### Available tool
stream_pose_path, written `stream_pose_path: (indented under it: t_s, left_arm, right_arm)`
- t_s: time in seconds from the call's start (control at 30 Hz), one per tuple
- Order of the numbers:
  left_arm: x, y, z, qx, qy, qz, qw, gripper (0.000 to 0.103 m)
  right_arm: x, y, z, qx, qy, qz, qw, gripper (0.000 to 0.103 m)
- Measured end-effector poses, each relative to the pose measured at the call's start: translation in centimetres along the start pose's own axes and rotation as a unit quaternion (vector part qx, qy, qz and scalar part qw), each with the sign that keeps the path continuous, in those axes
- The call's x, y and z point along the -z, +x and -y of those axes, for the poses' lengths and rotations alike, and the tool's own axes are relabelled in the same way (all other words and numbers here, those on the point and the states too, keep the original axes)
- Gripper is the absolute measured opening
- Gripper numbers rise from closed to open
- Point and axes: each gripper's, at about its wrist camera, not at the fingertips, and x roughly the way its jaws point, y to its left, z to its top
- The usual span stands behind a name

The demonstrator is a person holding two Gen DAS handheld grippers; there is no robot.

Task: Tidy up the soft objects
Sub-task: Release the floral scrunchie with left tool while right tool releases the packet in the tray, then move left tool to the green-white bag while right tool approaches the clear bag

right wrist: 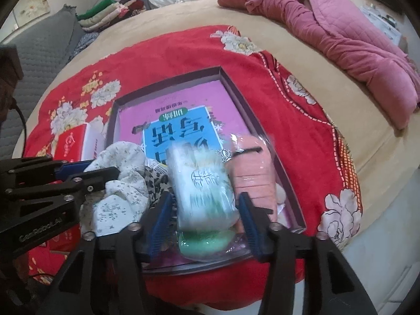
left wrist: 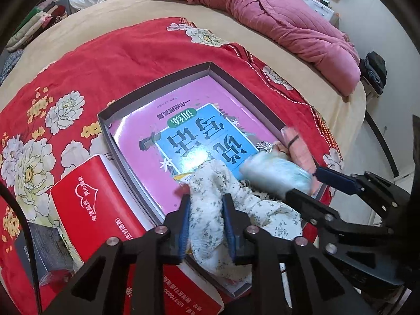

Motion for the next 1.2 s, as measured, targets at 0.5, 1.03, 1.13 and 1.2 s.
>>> stream_pose_path:
  t_s: [0.5, 1.03, 1.13, 1.2]
  left_arm:
    - [0.1, -2.1, -0.7, 0.010, -0.019, 0.016, 0.9996, 0.059]
    - [3.2, -12.4, -7.5, -0.021, -0.077, 0.096, 0.9922, 0.074]
    - [4.6, -14.8, -9.9, -0.036, -0.099, 0.104, 0.9890, 0.074]
    - [5.5, -16.1, -11.3, -0.048, -0.108, 0.109, 0.9869, 0.074]
  right_arm:
    - [-0.1, -4.7, 0.8, 0.016, 0.015, 0.038, 0.999, 0.060]
    - [-0.9, -10.8, -6.3, -0.013, -0.057, 0.097, 0.994, 0.072]
    - [-0.9, -11.2, -8.7, -0.029, -0.079, 0.102, 0.991, 0.072]
    - [-0.8, -11.4, -10.6, -0.036, -0.096, 0.105, 0.989, 0.073]
